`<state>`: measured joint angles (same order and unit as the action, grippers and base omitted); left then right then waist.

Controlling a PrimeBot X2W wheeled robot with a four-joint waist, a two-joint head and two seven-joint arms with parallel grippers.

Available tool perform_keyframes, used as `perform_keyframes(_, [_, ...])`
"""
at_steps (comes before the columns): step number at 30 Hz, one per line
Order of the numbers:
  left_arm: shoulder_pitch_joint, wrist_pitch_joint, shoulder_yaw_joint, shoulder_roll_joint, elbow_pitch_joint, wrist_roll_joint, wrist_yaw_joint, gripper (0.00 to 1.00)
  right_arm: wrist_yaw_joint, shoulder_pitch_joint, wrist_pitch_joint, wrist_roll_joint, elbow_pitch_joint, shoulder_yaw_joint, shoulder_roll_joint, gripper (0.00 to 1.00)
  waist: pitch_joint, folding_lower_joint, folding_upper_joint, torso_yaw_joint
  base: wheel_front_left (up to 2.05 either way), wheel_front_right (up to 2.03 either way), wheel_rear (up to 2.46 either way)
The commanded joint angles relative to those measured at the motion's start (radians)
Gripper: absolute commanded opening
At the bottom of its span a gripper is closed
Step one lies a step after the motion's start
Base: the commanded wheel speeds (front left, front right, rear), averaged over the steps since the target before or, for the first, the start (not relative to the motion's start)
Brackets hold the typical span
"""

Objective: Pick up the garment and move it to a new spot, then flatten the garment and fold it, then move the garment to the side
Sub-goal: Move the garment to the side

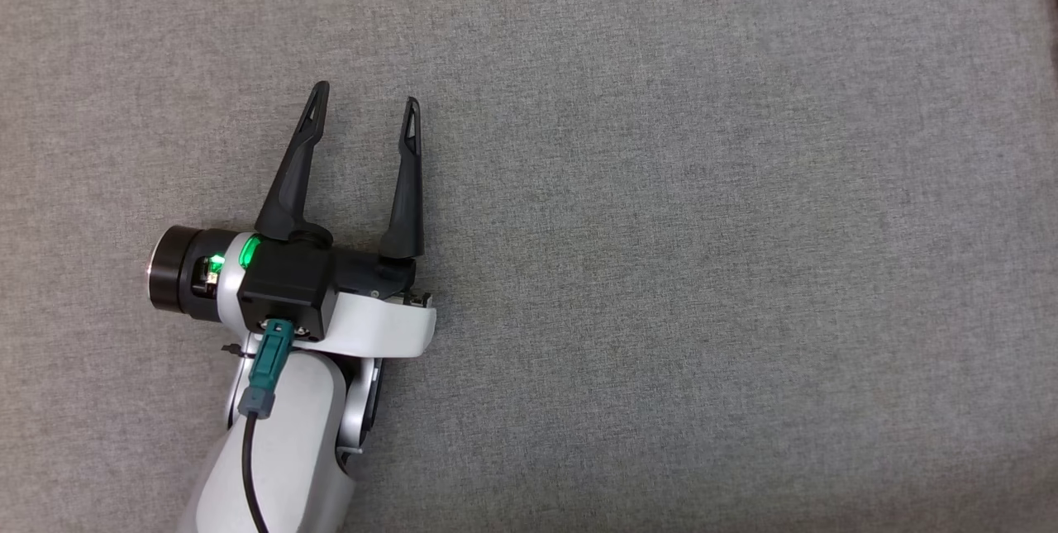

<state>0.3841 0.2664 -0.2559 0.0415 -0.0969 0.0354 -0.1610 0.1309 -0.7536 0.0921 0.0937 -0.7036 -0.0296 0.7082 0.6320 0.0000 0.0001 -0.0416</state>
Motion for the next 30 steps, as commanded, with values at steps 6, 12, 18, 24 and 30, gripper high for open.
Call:
perform_keyframes(6, [-0.023,-0.005,0.01,0.014,-0.033,0.011,-0.01,1.0,0.0,0.043,0.049,-0.084,0.093,0.064,-0.029,1.0,-0.026,0.0,-0.0001,0.004,0.0,0.0,0.0])
perform_keyframes(12, [-0.028,-0.003,-0.001,0.012,-0.028,0.029,-0.017,1.0,0.0,0.067,0.089,-0.119,0.193,0.096,-0.043,1.0,-0.069,0.0,-0.0001,0.01,0.0,0.0,0.0])
perform_keyframes(18, [-0.05,-0.003,-0.004,0.011,-0.027,0.049,-0.026,1.0,0.0,0.09,0.074,-0.092,0.294,0.063,-0.096,1.0,-0.149,0.0,-0.0001,0.019,0.0,0.0,0.0])
perform_keyframes(24, [-0.081,-0.003,0.008,0.011,-0.02,0.049,-0.028,1.0,0.0,0.103,0.016,-0.025,0.367,-0.014,-0.175,1.0,-0.242,0.0,-0.0001,0.024,0.0,0.0,0.0])
perform_keyframes(30, [-0.119,-0.003,0.022,0.011,-0.015,0.051,-0.03,1.0,0.0,0.134,-0.06,0.039,0.41,-0.062,-0.255,1.0,-0.317,0.0,-0.0001,0.034,0.0,0.0,0.0])
